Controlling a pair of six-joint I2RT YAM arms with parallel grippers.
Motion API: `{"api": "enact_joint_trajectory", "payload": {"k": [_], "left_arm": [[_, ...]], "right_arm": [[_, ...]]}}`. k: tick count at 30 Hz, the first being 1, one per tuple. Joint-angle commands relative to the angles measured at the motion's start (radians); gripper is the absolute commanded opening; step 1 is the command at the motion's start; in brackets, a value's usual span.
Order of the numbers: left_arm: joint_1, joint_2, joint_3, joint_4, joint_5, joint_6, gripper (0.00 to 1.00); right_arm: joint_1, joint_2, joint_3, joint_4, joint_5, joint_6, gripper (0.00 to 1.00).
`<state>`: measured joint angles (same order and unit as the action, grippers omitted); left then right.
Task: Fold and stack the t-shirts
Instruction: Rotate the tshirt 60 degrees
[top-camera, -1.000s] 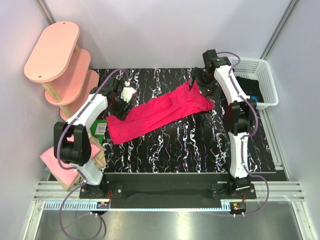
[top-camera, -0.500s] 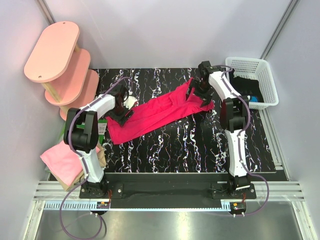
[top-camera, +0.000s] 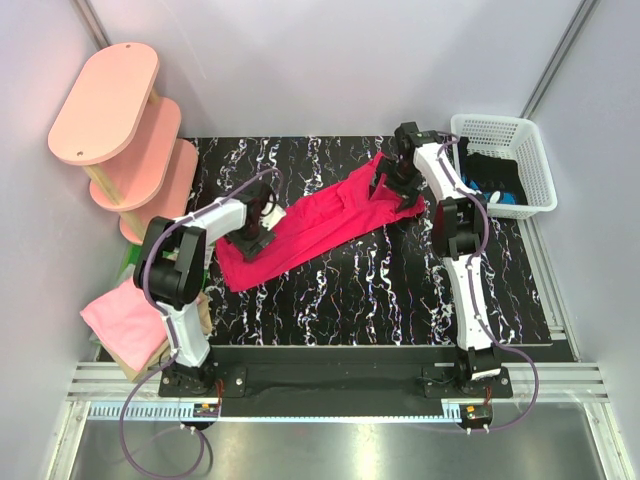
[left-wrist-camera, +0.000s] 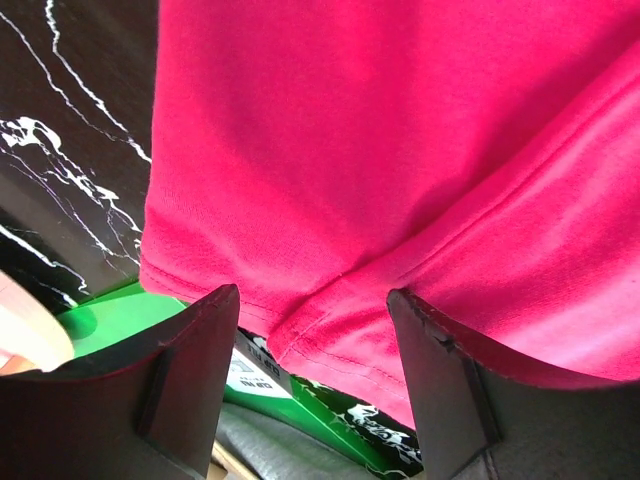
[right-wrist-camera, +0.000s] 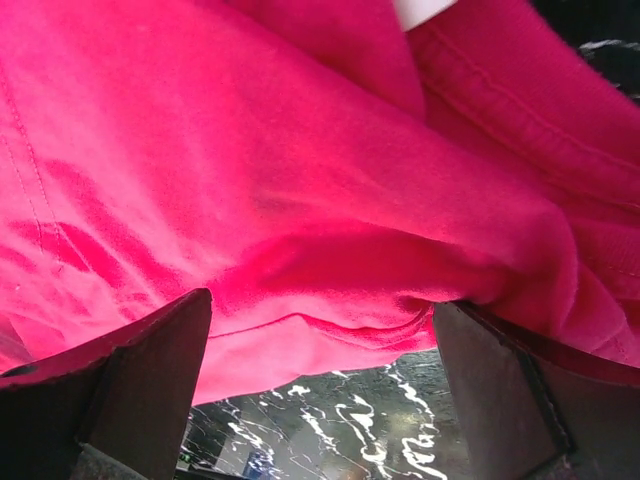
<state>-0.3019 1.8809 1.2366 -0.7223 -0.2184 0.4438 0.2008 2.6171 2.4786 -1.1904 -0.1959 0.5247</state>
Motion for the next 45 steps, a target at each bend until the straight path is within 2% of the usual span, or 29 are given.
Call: {"api": "enact_joint_trajectory", "payload": {"k": [1, 10, 19, 26, 31, 33, 39, 42, 45], "left_arm": [[-0.066, 0.018, -0.080, -0.006, 0.062, -0.054, 0.68], [-0.193, -0.008, -0.109, -0.061, 0.047, -0.079, 0.67], [-0.342, 0.027, -0.129, -0.094, 0.103, -0.112, 0.68], [-0.451, 0.066, -0.083, -0.166, 0.212, -0.154, 0.67], [-0.519, 0.073, -0.080, -0.190, 0.345, -0.149, 0.68], [-0.526, 0.061, -0.080, -0.206, 0.411, -0.119, 0.68], [-0.499, -0.047, -0.010, -0.241, 0.496, -0.091, 0.68], [-0.439, -0.161, 0.087, -0.275, 0.539, -0.096, 0.68], [-0.308, -0.255, 0.197, -0.296, 0.609, -0.096, 0.68]], "right_arm": [[-0.055, 0.067, 0.051, -0.028, 0.050, -0.037, 1.00], [-0.135, 0.175, 0.242, -0.057, 0.010, -0.055, 1.00], [-0.170, 0.185, 0.269, 0.014, -0.098, -0.045, 1.00], [-0.182, 0.205, 0.293, 0.077, -0.189, -0.051, 1.00], [-0.196, 0.213, 0.310, 0.107, -0.256, -0.061, 1.00], [-0.195, 0.209, 0.313, 0.129, -0.277, -0.058, 1.00], [-0.196, 0.149, 0.315, 0.164, -0.344, -0.048, 1.00], [-0.179, 0.057, 0.306, 0.170, -0.337, -0.066, 1.00], [-0.137, -0.070, 0.240, 0.169, -0.283, -0.087, 1.00]]}}
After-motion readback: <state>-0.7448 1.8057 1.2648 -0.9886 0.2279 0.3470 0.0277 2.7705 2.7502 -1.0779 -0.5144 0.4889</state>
